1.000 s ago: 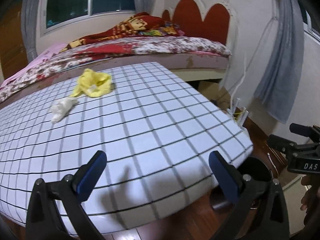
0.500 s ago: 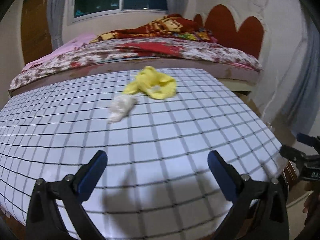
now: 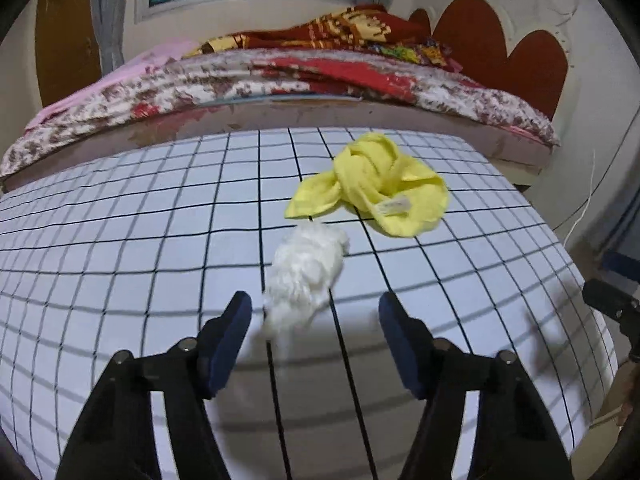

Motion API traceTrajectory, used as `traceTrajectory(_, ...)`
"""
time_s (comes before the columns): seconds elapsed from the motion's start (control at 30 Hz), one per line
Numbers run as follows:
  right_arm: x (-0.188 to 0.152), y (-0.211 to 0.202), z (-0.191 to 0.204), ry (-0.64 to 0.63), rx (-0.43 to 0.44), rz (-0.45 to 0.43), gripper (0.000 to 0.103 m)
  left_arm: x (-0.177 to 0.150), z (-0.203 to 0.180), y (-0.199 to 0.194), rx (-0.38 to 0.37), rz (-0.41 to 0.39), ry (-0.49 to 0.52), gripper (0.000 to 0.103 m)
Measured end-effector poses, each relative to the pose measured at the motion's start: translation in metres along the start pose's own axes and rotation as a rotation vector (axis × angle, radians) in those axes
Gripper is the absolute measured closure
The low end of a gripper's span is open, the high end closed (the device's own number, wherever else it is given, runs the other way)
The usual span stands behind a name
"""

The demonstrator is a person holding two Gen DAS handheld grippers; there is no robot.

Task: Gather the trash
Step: 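Grasp the yellow cloth with the right tool while the left tool grasps the white tissue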

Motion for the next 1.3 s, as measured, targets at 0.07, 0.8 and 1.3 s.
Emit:
traceTrajectory(0.07, 0.009, 0.015, 0.008, -0.018, -0.003, 0.011, 0.001, 0.003, 0.002, 0.009, 0.000, 0.020, 0.003, 0.041)
traceTrajectory(0.8, 0.080, 0.149, 0.123, -0.054, 0.137, 0.138, 0.001, 0.015, 0.086, 0.041, 0.037, 0.015, -0.077, 0.067)
traceTrajectory(1.3, 0.048, 0.084, 0.085, -0.032, 0.192, 0.036, 0.080, 0.012, 0.043, -0.009, 0.015, -0.093, -0.011, 0.067)
Point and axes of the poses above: each gripper's, at about its wrist camera, not at the fingertips, and y roughly the way its jaws point, z to its left, x to its top, the point moved 2 cm from there along y, roughly the way its jaws point, and after that the axes turned 11 degrees about y, right-handed, at the moved point
